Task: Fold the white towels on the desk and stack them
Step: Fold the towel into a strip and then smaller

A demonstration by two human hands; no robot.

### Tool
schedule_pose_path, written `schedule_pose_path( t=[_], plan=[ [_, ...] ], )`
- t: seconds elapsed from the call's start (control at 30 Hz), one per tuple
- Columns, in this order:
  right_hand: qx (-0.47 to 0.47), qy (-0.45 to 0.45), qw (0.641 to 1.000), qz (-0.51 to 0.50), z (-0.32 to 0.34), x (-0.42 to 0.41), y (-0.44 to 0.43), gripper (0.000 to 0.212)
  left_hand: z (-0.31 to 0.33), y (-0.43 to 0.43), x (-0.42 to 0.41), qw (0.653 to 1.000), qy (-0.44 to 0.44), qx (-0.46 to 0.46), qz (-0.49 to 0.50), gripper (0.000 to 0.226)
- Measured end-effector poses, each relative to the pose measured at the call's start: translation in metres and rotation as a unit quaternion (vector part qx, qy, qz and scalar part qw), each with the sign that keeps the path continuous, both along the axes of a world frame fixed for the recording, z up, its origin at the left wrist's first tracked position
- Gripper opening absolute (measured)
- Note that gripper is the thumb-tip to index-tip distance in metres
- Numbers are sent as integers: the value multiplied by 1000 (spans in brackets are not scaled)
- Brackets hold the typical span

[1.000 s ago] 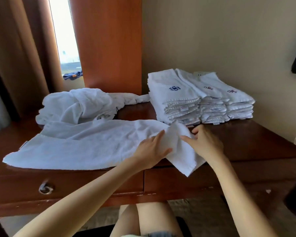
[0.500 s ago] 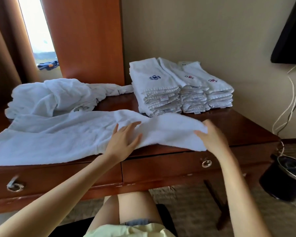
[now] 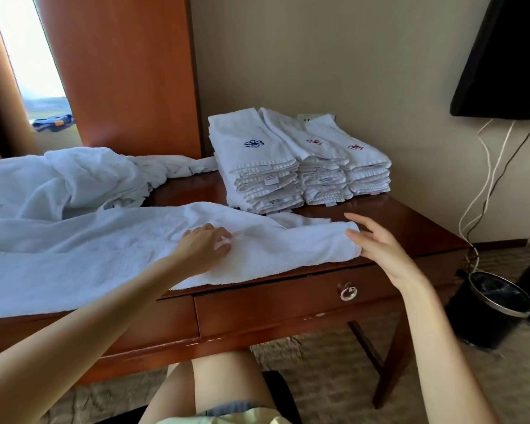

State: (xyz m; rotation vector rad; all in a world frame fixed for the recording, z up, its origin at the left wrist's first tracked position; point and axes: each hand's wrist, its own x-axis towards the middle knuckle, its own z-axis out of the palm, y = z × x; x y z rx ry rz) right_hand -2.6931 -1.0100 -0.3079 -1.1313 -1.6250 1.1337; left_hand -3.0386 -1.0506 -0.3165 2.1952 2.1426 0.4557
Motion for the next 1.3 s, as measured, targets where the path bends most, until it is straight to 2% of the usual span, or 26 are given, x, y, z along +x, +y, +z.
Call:
schedule_pose_path(
  t=[0.1, 0.2, 0.3, 0.4, 0.47, 0.57, 0.63, 0.73, 0.83, 0.87, 0.93, 1.03, 1.1, 1.2, 1.3],
  plan=[
    [-2, 18, 1000, 13, 1, -1, 3, 42, -5, 3, 0, 1000, 6, 13, -6, 32],
    [-31, -51, 997, 42, 0, 2, 3, 49, -17, 1, -3, 999, -28, 32, -8, 29],
    [-68, -103, 990, 72, -1, 6, 0, 38, -19, 5, -2, 997, -73, 27, 4, 18],
    [-49, -73, 995, 52, -4, 4, 1, 37, -9, 14, 1, 989, -142, 18, 25, 8],
    [6, -36, 999, 8, -6, 2, 5, 49, -4, 18, 0, 984, -169, 56, 14, 14],
    [28, 12, 999, -11, -9, -1, 13, 59, -4, 15, -1, 984, -139, 115, -6, 19],
    [19, -80, 997, 15, -11, -3, 15, 57, -11, 14, 0, 993, -78, 87, -23, 22],
    [30, -215, 976, 15, -12, 1, 21, 40, -7, 19, 0, 999, -45, 23, -10, 25],
    [50, -224, 971, -70, -3, 5, 31, 12, 8, 29, 9, 998, -11, 46, -41, 29],
    [54, -229, 967, -100, 0, 4, 36, 12, 12, 32, 14, 996, -6, 65, -54, 31],
    [26, -241, 962, -124, 3, -4, 47, 28, 17, 42, 29, 993, -3, 93, -73, 38],
    [-43, -290, 951, -96, 4, -20, 67, 53, 19, 57, 53, 993, 45, 85, -73, 45],
    [-55, -342, 934, -91, 3, -29, 78, 53, 14, 67, 62, 995, 69, 54, -53, 43],
    [-54, -398, 909, -114, 2, -36, 91, 51, 7, 75, 66, 997, 39, 59, -15, 29],
    [-69, -372, 922, -85, 5, -38, 99, 51, 6, 81, 67, 993, 27, 117, 0, 21]
  ],
)
